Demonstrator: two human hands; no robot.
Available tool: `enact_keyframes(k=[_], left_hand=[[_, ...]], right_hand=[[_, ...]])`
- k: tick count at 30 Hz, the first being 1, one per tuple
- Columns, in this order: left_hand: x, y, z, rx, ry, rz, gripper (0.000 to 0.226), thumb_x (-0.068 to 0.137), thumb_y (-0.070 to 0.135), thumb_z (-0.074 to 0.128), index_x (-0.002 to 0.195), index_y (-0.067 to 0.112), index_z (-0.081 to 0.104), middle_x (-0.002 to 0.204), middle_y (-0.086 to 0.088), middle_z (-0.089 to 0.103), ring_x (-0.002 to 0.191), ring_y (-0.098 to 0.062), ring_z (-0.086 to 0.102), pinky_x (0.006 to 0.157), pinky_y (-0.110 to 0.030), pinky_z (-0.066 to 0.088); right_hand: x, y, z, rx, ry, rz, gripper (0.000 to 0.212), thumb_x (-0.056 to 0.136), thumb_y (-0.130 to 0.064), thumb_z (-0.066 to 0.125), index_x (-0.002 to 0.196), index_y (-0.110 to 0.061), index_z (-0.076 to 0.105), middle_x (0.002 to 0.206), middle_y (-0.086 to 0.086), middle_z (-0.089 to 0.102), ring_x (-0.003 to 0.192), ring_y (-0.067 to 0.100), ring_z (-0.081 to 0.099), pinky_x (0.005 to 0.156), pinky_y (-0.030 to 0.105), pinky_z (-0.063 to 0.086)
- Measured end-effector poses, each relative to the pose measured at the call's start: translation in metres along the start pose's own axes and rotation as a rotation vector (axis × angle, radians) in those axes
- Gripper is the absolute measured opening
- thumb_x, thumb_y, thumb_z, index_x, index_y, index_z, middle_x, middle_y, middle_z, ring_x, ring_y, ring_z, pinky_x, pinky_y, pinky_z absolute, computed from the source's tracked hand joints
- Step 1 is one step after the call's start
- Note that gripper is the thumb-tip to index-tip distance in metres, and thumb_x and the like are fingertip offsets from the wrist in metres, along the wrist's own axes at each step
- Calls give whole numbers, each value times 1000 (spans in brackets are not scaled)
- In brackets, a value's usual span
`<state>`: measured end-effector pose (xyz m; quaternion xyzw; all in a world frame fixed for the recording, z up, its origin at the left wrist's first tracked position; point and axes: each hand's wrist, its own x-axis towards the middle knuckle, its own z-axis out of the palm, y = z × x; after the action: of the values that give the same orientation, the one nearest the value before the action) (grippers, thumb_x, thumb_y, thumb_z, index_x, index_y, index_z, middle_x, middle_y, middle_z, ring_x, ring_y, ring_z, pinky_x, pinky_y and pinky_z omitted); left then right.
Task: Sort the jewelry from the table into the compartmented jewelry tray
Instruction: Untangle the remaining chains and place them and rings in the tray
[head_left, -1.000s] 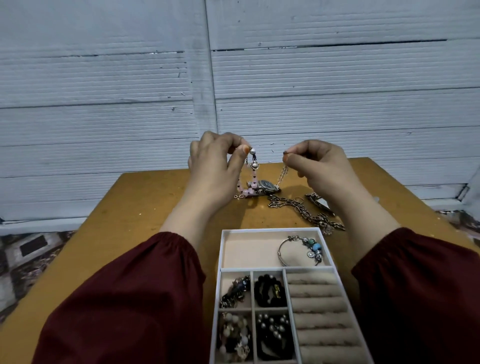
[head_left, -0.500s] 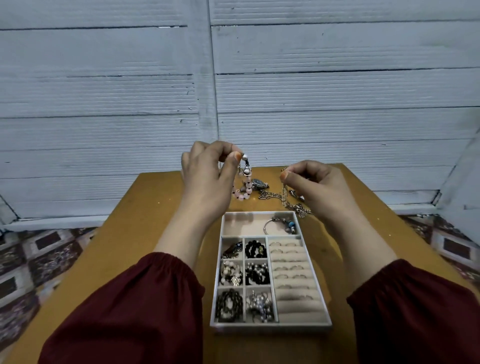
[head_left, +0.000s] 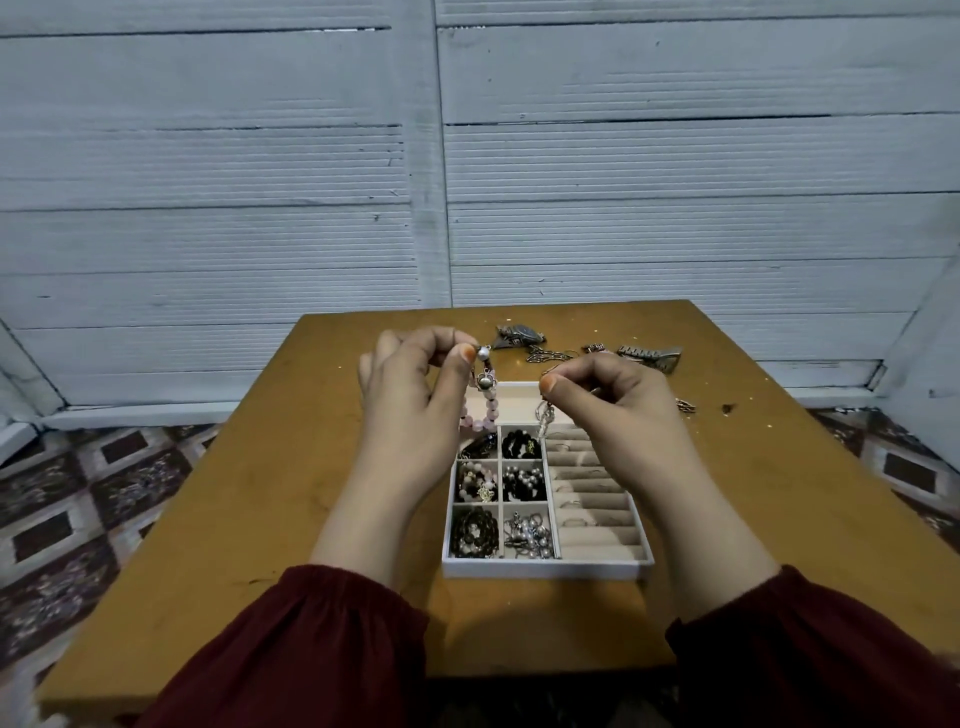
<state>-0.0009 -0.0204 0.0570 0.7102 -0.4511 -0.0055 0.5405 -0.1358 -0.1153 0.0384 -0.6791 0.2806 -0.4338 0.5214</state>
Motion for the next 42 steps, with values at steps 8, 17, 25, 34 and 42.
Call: enact_keyframes(k=[8,17,25,34,42], left_hand=[[-5,-5,-10,48,48,0,21,94,25,53,84,43,52,90,19,45,106,-20,45,77,7,17],[0,-19,-3,42,66,-21,12,95,26,52,91,36,57,90,21,41,105,-16,40,73,-21,22],[3,-32,-8,22,78,-49,18,93,23,54,85,40,56,91,20,43,107,-19,42,86,-26,29],[4,-38,-8,62,57,-102,9,94,28,53,93,34,60,101,6,48,107,-19,39,91,-31,32],[5,-41,-11,74,59,-105,10,95,27,52,94,33,60,103,3,49,106,-18,38,87,-27,30]], right_hand=[[-5,8,8,-27,-30,-2,3,82,-11,72,81,-9,70,66,-6,60,51,-5,47,55,10,43],[12,22,26,-277,-33,-9,7,83,-22,71,76,-24,70,71,-8,65,65,9,63,67,36,55],[18,30,41,-555,-70,-15,6,84,-28,68,79,-24,68,69,-14,62,67,4,60,68,31,50],[21,40,48,-700,-125,33,8,84,-31,68,76,-27,67,72,-12,67,72,8,63,69,34,54],[20,44,53,-840,-167,57,10,84,-33,67,75,-28,68,68,-11,64,72,11,62,59,27,48]])
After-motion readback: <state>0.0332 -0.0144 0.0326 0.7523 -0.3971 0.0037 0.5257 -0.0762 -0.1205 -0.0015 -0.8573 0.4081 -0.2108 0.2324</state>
